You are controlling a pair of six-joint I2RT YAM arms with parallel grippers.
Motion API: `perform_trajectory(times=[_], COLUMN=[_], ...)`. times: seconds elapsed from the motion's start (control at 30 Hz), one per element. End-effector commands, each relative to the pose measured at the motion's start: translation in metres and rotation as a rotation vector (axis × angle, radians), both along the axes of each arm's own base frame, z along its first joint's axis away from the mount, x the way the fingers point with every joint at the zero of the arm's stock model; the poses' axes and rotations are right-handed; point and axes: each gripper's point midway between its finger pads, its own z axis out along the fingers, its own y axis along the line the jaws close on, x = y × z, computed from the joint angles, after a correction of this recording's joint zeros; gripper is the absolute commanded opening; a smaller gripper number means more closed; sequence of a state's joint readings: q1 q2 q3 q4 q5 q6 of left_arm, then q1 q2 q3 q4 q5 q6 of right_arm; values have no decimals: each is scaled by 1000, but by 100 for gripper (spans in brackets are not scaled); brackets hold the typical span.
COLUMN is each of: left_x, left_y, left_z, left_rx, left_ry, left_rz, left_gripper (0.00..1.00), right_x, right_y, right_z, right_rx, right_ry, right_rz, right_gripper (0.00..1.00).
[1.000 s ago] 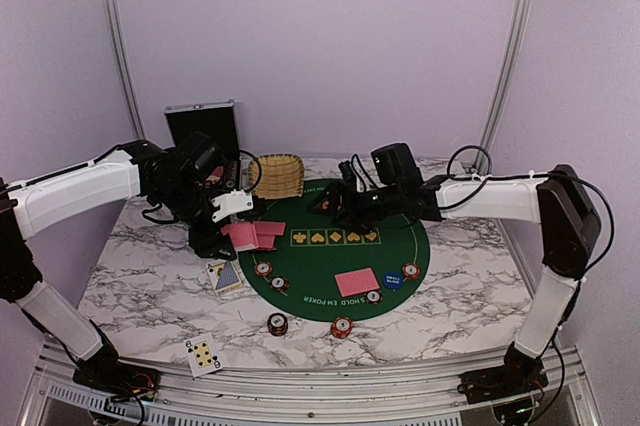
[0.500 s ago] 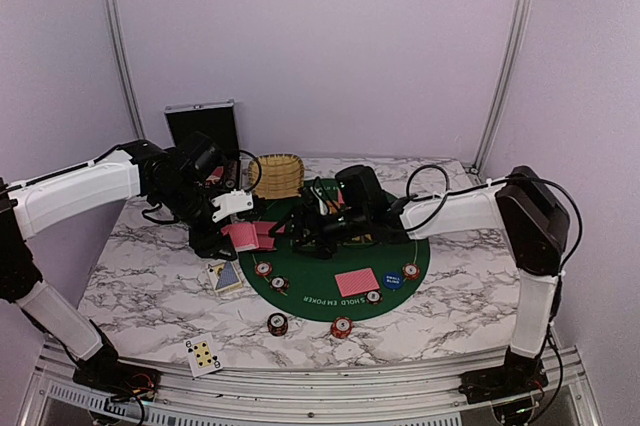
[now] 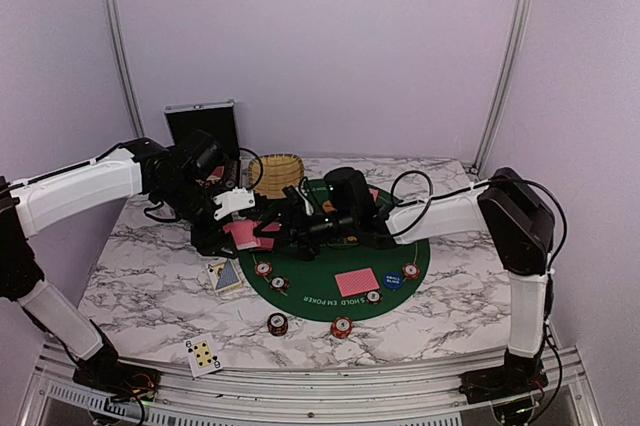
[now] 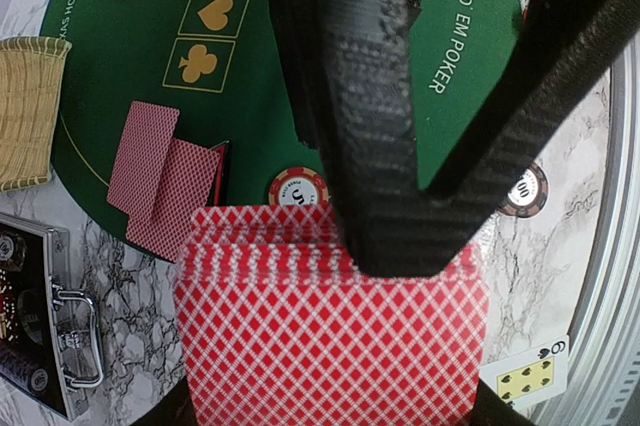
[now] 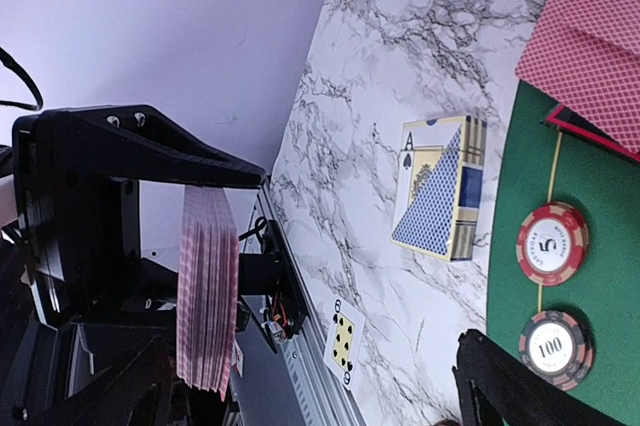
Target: Distribute texas hold em gaming equipment
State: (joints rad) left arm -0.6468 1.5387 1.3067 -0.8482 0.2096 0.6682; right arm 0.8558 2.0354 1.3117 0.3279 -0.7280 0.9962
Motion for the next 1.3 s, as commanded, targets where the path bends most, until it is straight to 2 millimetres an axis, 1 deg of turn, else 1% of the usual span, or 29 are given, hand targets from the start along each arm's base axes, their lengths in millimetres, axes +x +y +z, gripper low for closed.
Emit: perform_trajectory(times=[0.0, 0.1, 0.33, 0.77, 0.93, 1.0, 1.1, 1.27], left_x=[1, 1, 1, 1, -1, -1, -3, -3], left_y=[-7, -7, -8, -13, -13, -12, -10, -10], left_z=[9, 8, 8, 11, 8, 9, 11, 11], left_rx=[-26, -24, -25, -33, -30, -29, -29, -31], left_ry=[5, 7, 8, 3, 10, 7, -2, -2], left_rz=[-3, 0, -2, -12, -16, -16, -19, -19], left_gripper=[5, 5, 5, 5, 5, 5, 5, 5], right_x=[-1, -3, -7, -7, -3, -3, -4, 1], right_y=[19, 23, 29, 61, 73, 74, 71, 57], right_z=[28, 31, 31, 32, 27, 22, 9, -5], right_rx=[87, 99, 115, 168, 185, 180, 149, 108], right_ry=[-32, -30, -17, 5, 28, 40, 60, 76], right_rz=[35, 46, 56, 102, 112, 116, 113, 85], right_gripper=[96, 96, 94, 92, 91, 90, 88, 82])
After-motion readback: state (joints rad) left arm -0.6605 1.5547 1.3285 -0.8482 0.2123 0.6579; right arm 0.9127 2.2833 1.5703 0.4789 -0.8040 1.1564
